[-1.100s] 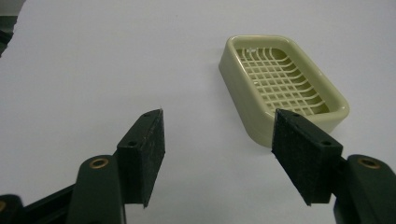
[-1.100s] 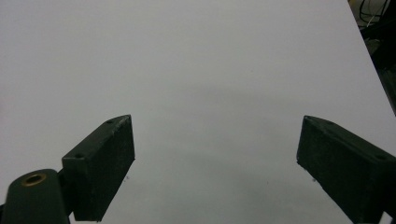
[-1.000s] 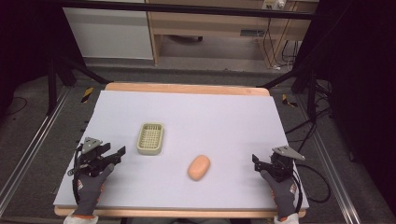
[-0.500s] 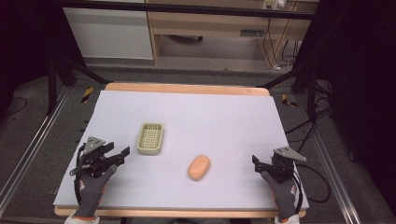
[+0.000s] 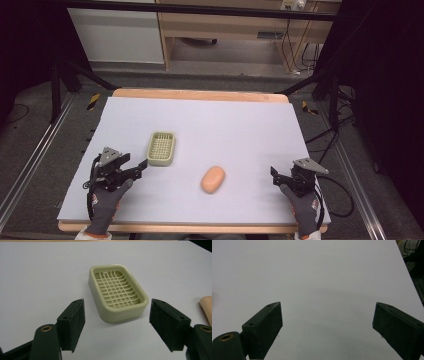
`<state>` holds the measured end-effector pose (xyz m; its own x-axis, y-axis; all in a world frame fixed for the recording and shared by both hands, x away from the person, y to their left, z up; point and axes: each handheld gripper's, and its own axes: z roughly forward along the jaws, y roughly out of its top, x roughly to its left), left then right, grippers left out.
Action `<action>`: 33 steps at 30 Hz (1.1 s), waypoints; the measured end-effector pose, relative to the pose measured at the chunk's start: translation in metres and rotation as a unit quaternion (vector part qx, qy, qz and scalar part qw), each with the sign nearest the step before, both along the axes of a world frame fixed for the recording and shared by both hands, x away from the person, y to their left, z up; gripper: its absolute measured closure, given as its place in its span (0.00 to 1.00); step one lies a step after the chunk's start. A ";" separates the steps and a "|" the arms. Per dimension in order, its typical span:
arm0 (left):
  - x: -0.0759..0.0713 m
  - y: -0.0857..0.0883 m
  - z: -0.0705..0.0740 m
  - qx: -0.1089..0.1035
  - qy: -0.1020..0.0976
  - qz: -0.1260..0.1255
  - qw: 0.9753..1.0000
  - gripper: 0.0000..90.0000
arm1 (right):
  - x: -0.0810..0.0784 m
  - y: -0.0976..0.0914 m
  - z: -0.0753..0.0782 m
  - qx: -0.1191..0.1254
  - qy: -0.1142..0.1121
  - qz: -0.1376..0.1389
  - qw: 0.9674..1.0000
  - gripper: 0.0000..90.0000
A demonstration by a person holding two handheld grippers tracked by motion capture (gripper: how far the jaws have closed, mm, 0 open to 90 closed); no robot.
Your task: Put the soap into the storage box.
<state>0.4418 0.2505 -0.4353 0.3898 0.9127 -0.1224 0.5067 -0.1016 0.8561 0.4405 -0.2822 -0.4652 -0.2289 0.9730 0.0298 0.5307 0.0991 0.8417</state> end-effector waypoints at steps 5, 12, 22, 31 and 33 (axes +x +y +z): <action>0.000 -0.010 0.001 0.001 -0.001 -0.009 1.000 0.30 | 0.000 0.001 0.000 -0.001 0.000 0.002 1.000 0.10; 0.001 -0.019 0.002 0.005 -0.002 -0.016 1.000 0.29 | -0.001 0.002 0.000 0.001 0.001 0.003 1.000 0.10; 0.001 -0.033 0.004 0.007 -0.002 -0.034 0.999 0.29 | -0.001 0.002 0.000 0.003 0.001 0.001 1.000 0.10; 0.004 -0.047 0.007 0.020 -0.004 -0.049 0.999 0.28 | -0.001 0.004 0.000 0.004 0.005 0.002 1.000 0.10; 0.005 -0.050 0.008 0.025 -0.002 -0.054 0.998 0.28 | 0.000 0.005 0.000 0.003 0.004 0.004 1.000 0.10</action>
